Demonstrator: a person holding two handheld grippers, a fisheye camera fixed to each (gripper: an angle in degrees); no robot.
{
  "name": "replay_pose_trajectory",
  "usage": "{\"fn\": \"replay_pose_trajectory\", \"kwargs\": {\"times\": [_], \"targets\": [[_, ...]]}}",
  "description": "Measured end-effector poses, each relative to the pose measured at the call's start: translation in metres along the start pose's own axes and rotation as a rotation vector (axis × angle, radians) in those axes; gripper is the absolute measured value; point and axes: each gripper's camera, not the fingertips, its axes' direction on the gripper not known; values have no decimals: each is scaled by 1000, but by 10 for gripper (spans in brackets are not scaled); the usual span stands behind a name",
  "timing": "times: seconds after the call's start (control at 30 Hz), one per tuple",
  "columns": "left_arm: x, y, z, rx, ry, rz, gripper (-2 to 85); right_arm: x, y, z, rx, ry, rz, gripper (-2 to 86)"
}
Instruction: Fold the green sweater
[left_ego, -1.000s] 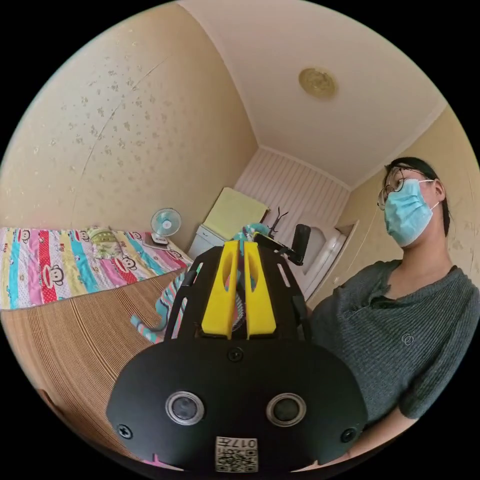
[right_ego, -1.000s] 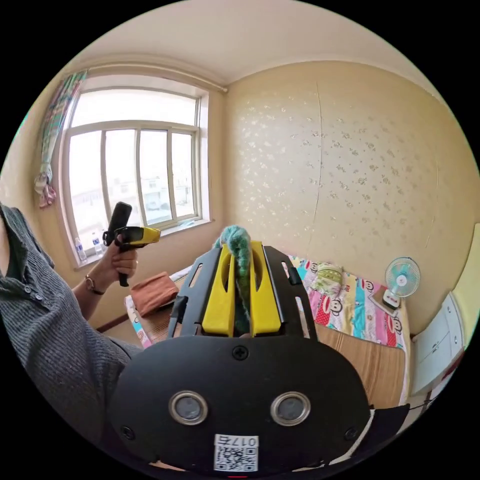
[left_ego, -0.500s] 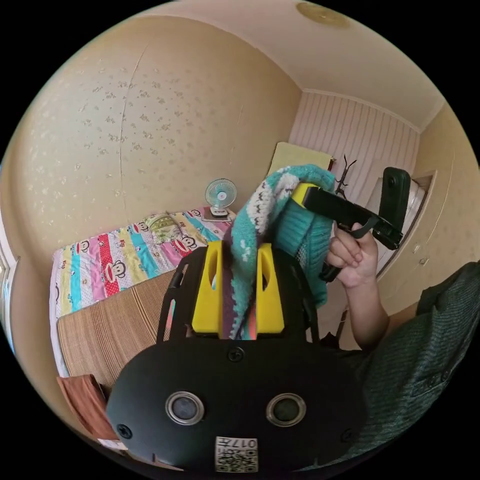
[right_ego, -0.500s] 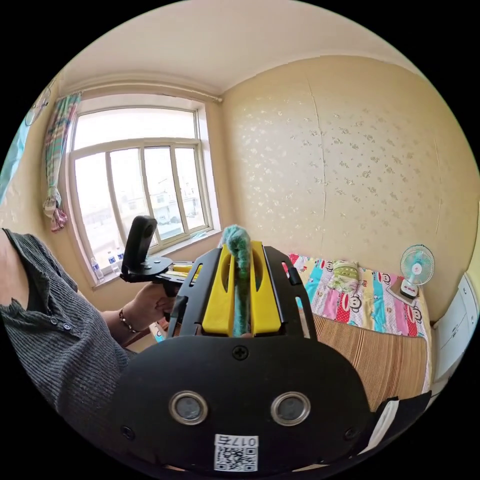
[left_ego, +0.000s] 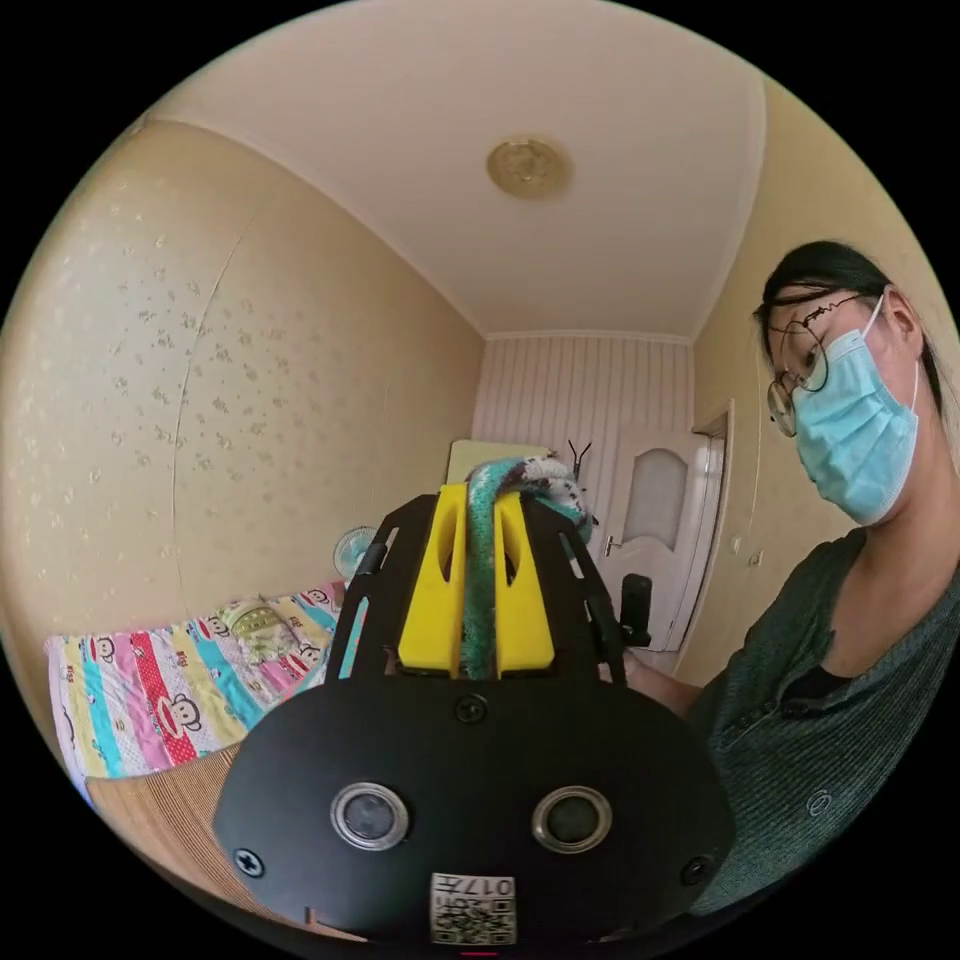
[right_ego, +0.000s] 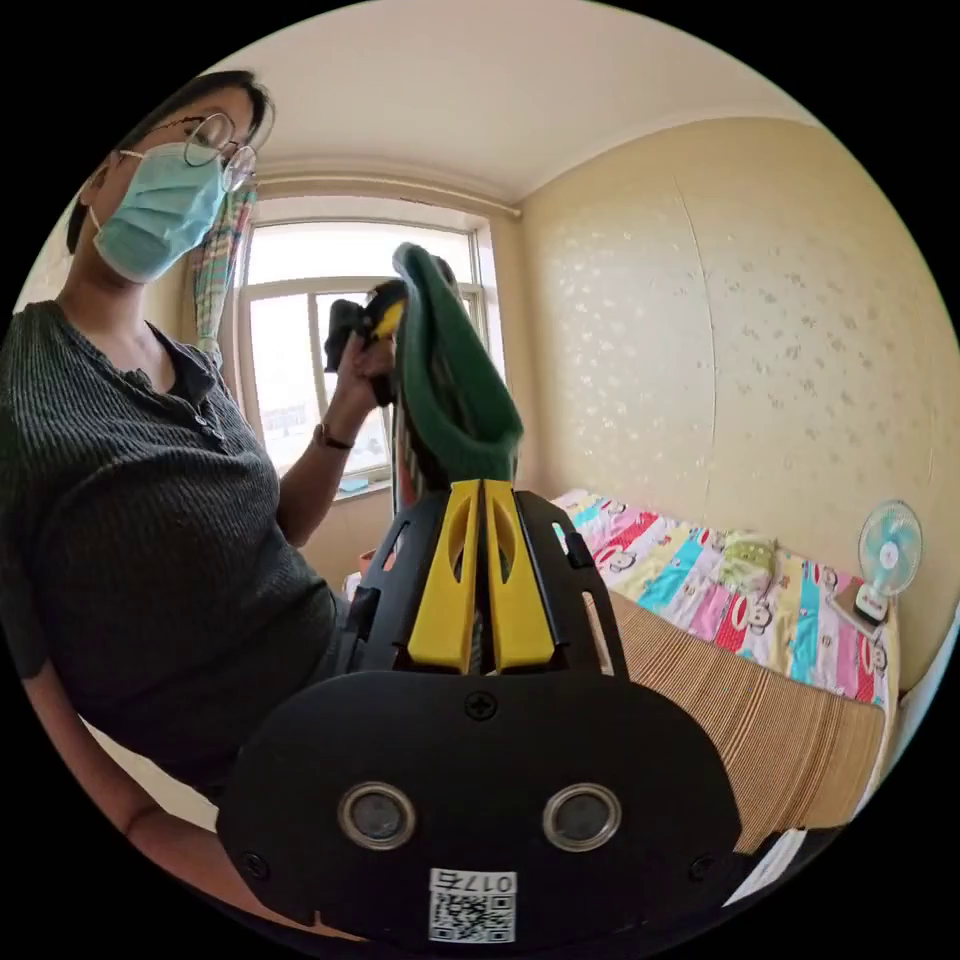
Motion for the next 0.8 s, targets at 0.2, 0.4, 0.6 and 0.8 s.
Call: {"fn": "replay_pose_trajectory", "kwargs": {"times": [0.2,0.4,0.6,0.8], "targets": [[-7,-30,-15,75,-139,-49,47,24,30,67,-13,-312,135,116],[-69,-40,-29,31,-259,-141,48,29,-7,82,-84,1,230,38],[-146,-35,-69,-119,-316,-277,50,46,-63,-19,258,172,291,17],[-146,-37,-99,-164,-212,-84,48,-13,-124,-65,439,362,162,11]]}}
